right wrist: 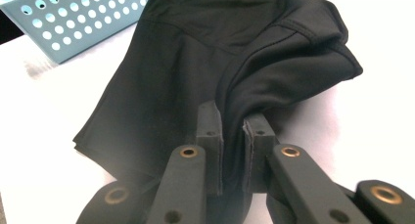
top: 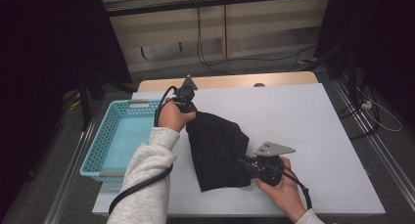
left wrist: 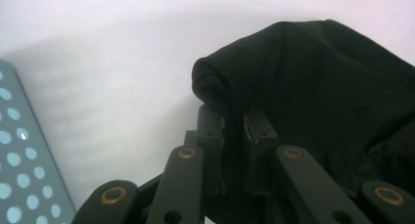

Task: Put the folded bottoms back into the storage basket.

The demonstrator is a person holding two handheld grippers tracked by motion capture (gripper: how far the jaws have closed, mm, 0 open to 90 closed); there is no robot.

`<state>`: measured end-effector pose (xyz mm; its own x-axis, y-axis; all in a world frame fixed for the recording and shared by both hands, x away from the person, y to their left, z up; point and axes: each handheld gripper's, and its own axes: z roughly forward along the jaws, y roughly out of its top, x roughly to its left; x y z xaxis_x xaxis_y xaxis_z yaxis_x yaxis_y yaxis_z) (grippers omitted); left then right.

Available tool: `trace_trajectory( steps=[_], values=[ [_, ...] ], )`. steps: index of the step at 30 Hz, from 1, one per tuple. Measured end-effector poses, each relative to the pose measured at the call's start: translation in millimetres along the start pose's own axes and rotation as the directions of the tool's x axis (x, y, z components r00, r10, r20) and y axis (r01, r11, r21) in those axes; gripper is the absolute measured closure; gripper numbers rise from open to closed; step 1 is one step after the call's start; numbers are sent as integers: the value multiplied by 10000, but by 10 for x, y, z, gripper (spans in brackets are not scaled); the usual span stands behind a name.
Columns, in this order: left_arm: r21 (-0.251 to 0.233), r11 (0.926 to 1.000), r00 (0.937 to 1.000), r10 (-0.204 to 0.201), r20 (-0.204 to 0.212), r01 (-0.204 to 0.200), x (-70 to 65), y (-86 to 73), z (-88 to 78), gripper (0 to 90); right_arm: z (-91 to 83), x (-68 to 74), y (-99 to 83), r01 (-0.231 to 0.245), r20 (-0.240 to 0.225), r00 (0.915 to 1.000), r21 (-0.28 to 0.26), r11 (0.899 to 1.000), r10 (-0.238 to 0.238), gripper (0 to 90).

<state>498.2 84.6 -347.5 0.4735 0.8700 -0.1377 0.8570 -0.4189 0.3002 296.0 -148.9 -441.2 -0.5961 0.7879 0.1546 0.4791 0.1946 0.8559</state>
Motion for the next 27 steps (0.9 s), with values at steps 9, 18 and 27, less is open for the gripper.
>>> trace_trajectory(
  steps=[9,18,27],
  values=[
    [-70,10000,10000,-10,-71,9,0,71,-152,803,2,64,69,13,-154,9999,-209,9998,-16,813],
    [-89,10000,9997,27,-239,-29,18,134,-326,804,10,100,153,19,-291,9996,-410,9992,-31,813],
    [-104,9999,9997,-22,-253,20,66,180,-431,804,17,130,253,129,-378,9992,-498,9987,-148,813]
  ],
)
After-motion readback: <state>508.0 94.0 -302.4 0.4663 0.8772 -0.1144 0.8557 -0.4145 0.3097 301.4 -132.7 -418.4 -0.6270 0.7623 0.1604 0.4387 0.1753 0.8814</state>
